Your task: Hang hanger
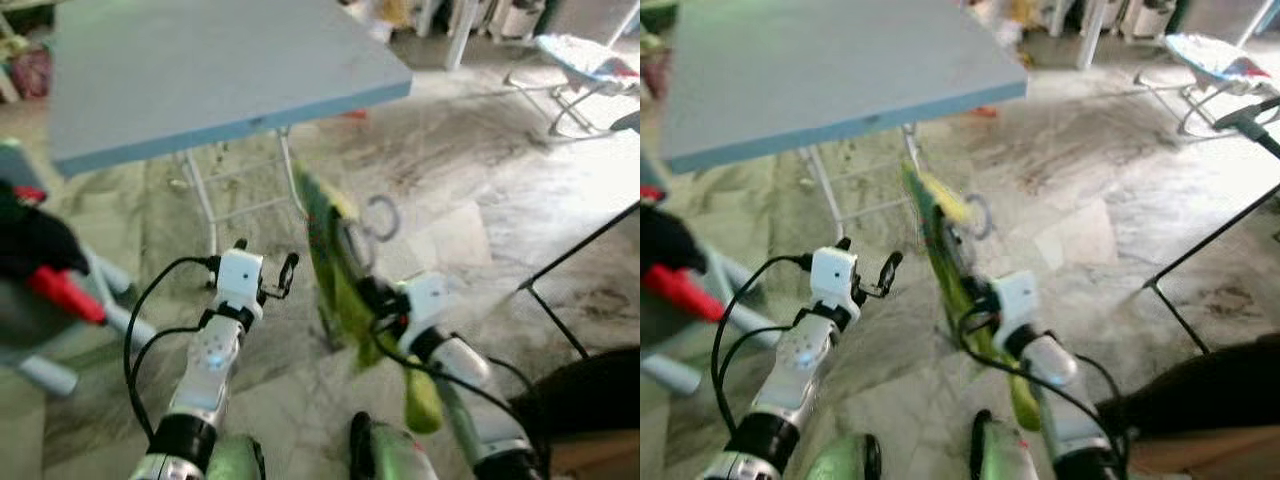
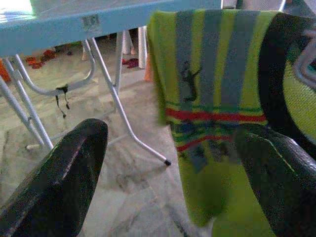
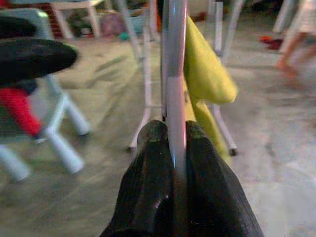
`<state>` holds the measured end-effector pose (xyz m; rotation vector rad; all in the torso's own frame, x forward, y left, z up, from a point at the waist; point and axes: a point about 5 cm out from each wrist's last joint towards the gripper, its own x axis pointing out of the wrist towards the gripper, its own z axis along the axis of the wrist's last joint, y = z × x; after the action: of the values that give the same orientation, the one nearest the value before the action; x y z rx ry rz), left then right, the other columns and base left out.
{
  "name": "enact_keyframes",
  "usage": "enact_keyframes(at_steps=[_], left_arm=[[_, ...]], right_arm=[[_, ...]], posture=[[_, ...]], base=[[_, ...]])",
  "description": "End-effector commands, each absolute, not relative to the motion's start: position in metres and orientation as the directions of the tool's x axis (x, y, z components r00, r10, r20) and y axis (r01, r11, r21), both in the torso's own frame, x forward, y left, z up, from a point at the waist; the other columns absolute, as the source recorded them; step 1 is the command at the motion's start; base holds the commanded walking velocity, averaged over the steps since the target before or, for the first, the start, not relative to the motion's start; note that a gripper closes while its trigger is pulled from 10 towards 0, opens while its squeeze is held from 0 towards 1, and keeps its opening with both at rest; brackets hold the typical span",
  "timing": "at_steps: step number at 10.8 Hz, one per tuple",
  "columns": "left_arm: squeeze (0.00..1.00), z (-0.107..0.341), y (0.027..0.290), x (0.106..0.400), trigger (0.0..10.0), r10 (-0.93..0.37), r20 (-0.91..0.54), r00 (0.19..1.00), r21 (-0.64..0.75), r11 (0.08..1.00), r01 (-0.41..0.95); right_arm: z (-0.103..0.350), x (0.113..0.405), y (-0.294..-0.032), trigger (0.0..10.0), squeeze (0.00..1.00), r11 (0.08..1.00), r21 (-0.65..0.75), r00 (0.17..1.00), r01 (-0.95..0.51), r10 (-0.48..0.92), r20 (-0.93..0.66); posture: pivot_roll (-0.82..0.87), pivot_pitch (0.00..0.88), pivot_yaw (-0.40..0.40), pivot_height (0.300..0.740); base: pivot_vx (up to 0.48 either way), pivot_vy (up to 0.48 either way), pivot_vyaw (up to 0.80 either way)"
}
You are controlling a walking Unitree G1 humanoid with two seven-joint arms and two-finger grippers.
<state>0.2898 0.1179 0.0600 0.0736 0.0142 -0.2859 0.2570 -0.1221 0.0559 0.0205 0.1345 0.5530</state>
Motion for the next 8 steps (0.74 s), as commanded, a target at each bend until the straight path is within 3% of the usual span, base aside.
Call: enact_keyframes(at_steps=[1, 6, 8], left_arm=[[0.00, 0.061, 0.117, 0.292, 10.0, -0.300, -0.027, 0.954, 0.057, 0.952, 0.301], [0.00, 0.071, 0.116, 0.297, 10.0, -0.301, 0.040, 0.953, 0.016, 0.954, 0.301], [0.00, 0.071, 0.120, 0.295, 10.0, -0.300, 0.047, 0.953, 0.016, 0.954, 0.300]], right_arm=[[0.069, 0.257, -0.118, 10.0, 0.00, 0.825, 0.059, 0.822, -0.562, 0.565, -0.068], [0.071, 0.253, -0.118, 10.0, 0.00, 0.794, 0.104, 0.791, -0.599, 0.607, -0.082], [0.068, 0.254, -0.122, 10.0, 0.00, 0.820, 0.067, 0.815, -0.568, 0.572, -0.088]], posture=[[-0.03, 0.131, 0.003, 0.740], [-0.03, 0.130, 0.005, 0.740], [-0.03, 0.132, 0.007, 0.740]], base=[[0.000, 0.000, 0.00], [0.000, 0.000, 0.00], [0.315, 0.000, 0.00]])
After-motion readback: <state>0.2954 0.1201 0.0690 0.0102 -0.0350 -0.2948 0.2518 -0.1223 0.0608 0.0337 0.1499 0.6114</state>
